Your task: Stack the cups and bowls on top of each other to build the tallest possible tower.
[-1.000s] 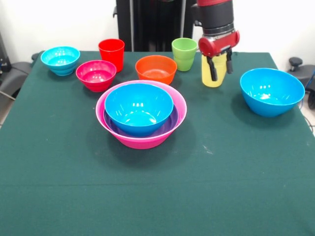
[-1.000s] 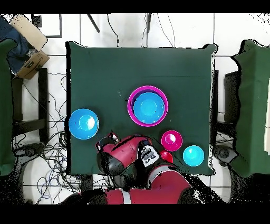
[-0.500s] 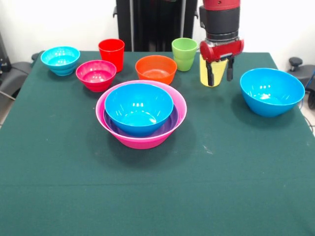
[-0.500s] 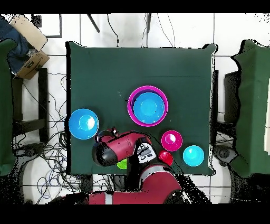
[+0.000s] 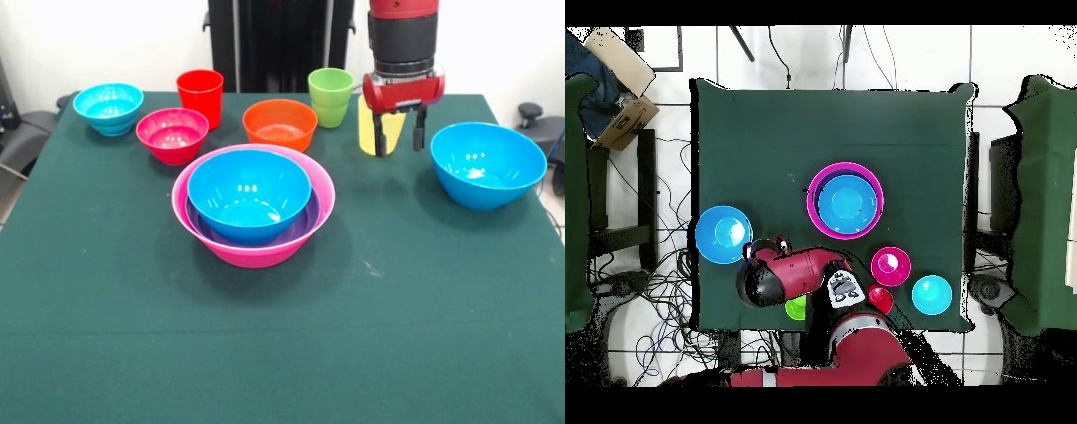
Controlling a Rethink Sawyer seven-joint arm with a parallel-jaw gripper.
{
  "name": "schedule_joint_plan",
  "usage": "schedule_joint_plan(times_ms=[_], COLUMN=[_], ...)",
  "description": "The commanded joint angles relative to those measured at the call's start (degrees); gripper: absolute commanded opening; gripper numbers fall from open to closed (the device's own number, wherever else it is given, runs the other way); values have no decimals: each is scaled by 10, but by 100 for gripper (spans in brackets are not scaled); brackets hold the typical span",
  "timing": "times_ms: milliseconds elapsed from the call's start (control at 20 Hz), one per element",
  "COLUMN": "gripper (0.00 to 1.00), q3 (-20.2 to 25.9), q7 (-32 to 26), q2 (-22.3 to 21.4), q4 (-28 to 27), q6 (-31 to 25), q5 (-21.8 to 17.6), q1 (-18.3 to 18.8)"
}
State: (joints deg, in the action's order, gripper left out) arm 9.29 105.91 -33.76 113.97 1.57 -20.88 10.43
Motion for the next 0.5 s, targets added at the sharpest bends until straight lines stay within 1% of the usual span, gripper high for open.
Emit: schedule_joint_plan(times_ms=[50, 150, 250, 400, 500], gripper=[100, 100, 100, 100, 100], q3=[21, 26, 42, 79, 102], q7=[78, 70, 50, 20, 4], q2=[-20, -36, -63, -111, -131], q4=[-22, -29, -34, -28, -24], q6=[-21, -58, -111, -191, -225], q5=[26, 36, 46, 70, 83], q1=[13, 13, 17, 40, 60])
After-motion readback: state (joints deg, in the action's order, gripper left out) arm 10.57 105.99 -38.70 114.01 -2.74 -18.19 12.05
